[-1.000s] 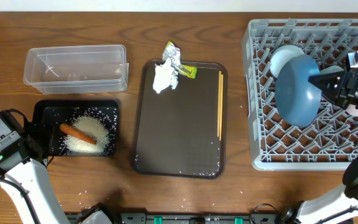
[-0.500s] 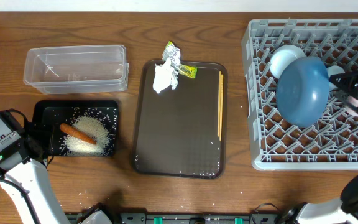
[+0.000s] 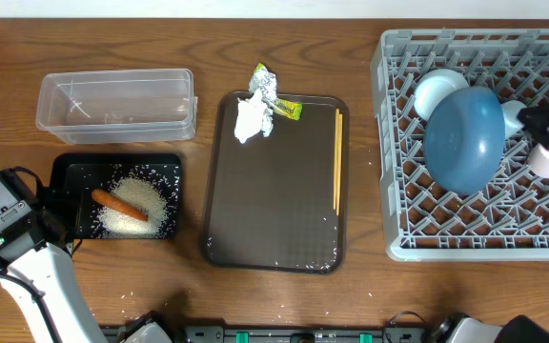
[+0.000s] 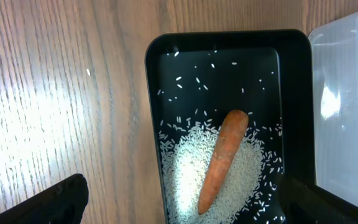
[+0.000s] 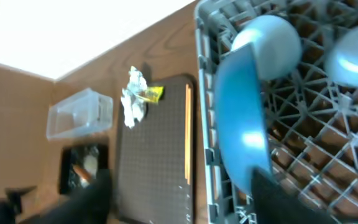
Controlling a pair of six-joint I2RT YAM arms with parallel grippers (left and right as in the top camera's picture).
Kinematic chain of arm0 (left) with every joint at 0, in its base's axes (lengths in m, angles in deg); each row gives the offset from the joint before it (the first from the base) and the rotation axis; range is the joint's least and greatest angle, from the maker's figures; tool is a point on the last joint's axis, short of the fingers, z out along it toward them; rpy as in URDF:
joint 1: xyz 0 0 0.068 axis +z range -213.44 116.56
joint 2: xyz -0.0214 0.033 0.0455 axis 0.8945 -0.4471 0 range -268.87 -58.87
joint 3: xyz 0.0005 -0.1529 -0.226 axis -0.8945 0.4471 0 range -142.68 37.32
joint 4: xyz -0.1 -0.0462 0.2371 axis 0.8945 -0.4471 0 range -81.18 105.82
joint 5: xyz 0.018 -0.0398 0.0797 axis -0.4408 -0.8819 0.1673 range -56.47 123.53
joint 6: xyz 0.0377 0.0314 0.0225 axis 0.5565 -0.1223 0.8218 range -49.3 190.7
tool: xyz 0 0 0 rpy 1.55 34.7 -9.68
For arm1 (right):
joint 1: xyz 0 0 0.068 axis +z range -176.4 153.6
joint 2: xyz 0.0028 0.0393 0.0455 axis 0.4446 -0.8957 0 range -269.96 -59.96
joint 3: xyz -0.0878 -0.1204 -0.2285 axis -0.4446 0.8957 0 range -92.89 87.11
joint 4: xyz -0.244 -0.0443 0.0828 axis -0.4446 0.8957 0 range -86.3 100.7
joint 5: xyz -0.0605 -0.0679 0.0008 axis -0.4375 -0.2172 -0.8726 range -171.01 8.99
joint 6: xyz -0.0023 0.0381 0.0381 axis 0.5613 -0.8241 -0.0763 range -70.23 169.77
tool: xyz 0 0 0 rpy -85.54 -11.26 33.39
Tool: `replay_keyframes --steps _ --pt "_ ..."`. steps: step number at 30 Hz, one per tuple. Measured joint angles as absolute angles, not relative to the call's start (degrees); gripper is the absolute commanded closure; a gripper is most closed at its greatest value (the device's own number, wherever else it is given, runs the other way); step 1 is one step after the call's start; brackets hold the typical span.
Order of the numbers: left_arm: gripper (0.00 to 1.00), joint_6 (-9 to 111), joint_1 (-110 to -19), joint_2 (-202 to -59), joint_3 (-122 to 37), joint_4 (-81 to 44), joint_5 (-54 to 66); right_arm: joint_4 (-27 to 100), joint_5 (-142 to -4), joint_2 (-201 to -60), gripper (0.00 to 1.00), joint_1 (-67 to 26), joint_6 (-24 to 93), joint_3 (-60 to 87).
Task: Sort waste into correct bins and load items into the dishwasher rack
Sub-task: 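Lift the blue plate and carry it into the dish rack, then stand the blue plate upright in the rack and open the right gripper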
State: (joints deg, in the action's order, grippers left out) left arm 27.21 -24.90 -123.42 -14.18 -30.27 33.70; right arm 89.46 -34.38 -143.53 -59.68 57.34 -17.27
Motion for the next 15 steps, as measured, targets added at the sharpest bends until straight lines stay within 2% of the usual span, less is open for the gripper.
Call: replay_keyframes --steps 2,3,9,15 --pt "0.02 27.2 -24.9 -123.4 -14.2 -30.3 33.7 88.0 -35.8 -143.7 0.96 -55.9 56.6 -17.3" --pt "0.02 27.2 -24.9 -123.4 -14.2 -30.3 33.7 87.0 -36.7 -144.0 0.98 -53.7 56.1 -17.3" --pt "0.02 27.2 -24.9 -123.4 -14.2 -30.3 33.7 82.7 -46.9 -145.8 0.99 -44.0 49.6 -17.2" --pt "0.02 27.2 -24.9 -123.4 -14.2 -30.3 33.7 82.0 -56.2 -148.6 0.99 -41.0 45.1 -17.2"
